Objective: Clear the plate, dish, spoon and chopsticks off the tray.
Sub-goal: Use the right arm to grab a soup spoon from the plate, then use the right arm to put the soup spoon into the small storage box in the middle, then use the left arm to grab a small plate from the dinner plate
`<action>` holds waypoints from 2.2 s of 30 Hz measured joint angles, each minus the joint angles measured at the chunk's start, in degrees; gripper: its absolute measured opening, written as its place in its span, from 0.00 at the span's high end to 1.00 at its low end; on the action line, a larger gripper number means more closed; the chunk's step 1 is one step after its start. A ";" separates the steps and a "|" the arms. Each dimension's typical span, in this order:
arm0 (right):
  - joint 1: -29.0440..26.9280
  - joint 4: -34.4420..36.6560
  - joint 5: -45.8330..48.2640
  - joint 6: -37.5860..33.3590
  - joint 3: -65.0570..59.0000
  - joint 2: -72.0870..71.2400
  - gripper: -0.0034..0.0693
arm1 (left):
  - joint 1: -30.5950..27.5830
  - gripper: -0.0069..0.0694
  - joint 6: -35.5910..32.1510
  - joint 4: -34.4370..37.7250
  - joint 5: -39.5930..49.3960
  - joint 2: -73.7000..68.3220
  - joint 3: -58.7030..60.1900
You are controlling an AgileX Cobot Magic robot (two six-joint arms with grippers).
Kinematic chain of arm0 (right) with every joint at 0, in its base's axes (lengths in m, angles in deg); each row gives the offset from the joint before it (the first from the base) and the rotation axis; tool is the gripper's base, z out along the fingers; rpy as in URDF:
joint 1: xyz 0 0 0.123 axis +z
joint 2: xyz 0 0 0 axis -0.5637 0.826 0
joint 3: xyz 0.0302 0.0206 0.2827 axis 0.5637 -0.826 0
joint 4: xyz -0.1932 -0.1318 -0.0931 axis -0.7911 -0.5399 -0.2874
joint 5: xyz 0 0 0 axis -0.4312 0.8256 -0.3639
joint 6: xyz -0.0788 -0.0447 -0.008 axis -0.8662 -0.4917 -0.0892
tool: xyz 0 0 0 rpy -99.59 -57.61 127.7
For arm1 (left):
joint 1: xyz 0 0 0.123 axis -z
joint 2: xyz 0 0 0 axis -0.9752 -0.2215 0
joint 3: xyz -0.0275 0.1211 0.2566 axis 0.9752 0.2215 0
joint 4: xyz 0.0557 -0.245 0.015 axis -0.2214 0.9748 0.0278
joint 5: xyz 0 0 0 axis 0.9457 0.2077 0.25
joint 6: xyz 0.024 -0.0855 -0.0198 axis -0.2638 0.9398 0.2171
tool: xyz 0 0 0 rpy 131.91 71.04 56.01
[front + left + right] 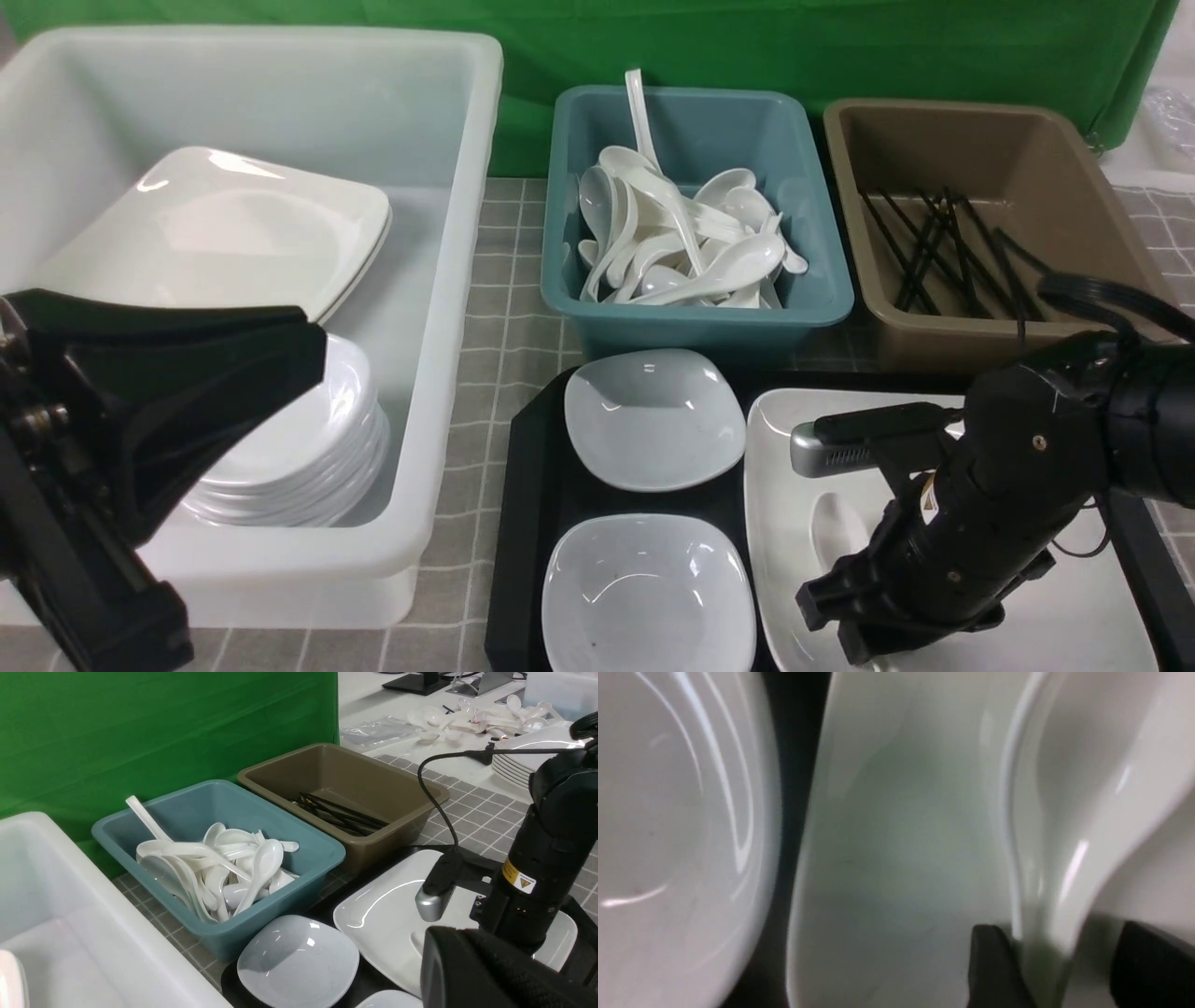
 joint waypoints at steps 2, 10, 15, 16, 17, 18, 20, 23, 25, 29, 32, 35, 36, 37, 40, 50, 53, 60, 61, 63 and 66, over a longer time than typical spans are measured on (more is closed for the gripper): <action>0.00 -0.31 0.04 -1.03 0.05 0.19 0.54 | 0.00 0.88 0.00 0.00 0.13 0.00 0.00; 0.02 -0.17 3.05 -5.48 0.47 -1.45 0.73 | 0.00 0.88 0.00 -0.12 0.19 0.00 0.00; 0.02 0.02 7.60 -5.94 6.69 -9.05 0.73 | 0.00 0.88 0.00 -2.90 0.19 0.00 0.00; 0.02 0.02 6.07 -6.92 8.78 -10.70 0.73 | 0.00 0.88 0.00 -3.79 0.19 0.00 0.00; 0.02 0.02 4.73 -7.39 10.55 -11.27 0.73 | 0.00 0.88 0.00 -4.00 0.19 0.00 0.00; -0.24 0.09 1.24 -8.42 13.34 -11.74 0.73 | 0.00 0.88 0.00 -4.13 0.44 0.00 0.00; -0.94 0.23 -5.51 -9.01 18.07 -10.73 0.73 | 0.00 0.88 0.00 -4.20 1.22 0.00 0.00; -2.40 0.17 -14.90 -9.77 25.18 -4.92 0.73 | 0.00 0.88 0.00 -4.20 2.98 0.00 0.00; -3.17 0.17 -19.48 -9.83 28.74 0.20 0.73 | 0.00 0.88 0.00 -4.20 4.33 0.00 0.00; -5.30 0.17 -25.88 -9.83 36.09 11.68 0.65 | 0.00 0.88 0.00 -4.20 6.59 0.00 0.00; -6.32 0.17 -25.58 -9.83 38.84 15.59 0.51 | 0.00 0.88 0.00 -4.20 7.47 0.00 0.00; -7.41 0.06 -21.87 -9.83 40.35 17.53 0.32 | 0.00 0.88 0.00 -3.58 8.26 0.00 0.00; -7.49 0.06 -21.08 -9.83 40.45 17.33 0.31 | 0.00 0.88 0.00 -3.52 8.39 0.00 0.00; -7.68 0.06 -19.44 -9.96 40.65 16.78 0.30 | 0.00 0.88 0.00 -3.48 8.77 0.00 0.00; -7.76 0.01 -12.61 -12.36 40.65 13.47 0.32 | 0.00 0.88 0.00 -3.24 9.36 0.00 0.00; -5.46 -2.65 17.63 -17.08 30.60 -9.09 0.71 | 0.00 0.88 -6.45 -1.81 12.71 -3.29 -0.65; -3.39 -3.99 18.82 -14.46 20.47 -19.31 0.71 | 0.44 0.88 -10.48 2.06 16.25 -7.53 -2.24; 0.44 -4.42 19.49 -7.97 1.02 -43.15 0.71 | 10.07 0.88 -14.59 2.04 14.96 -24.81 -3.68; 0.66 -4.42 19.49 -6.28 -1.95 -47.42 0.71 | 12.71 0.88 -13.50 0.31 14.64 -28.99 -3.73; 0.68 -4.42 19.63 -4.48 -4.76 -53.00 0.71 | 16.31 0.88 -11.69 -2.49 14.70 -34.46 -4.08; 0.68 -4.42 19.76 -2.91 -8.34 -63.53 0.71 | 21.93 0.86 -6.30 -9.05 15.34 -44.29 -7.09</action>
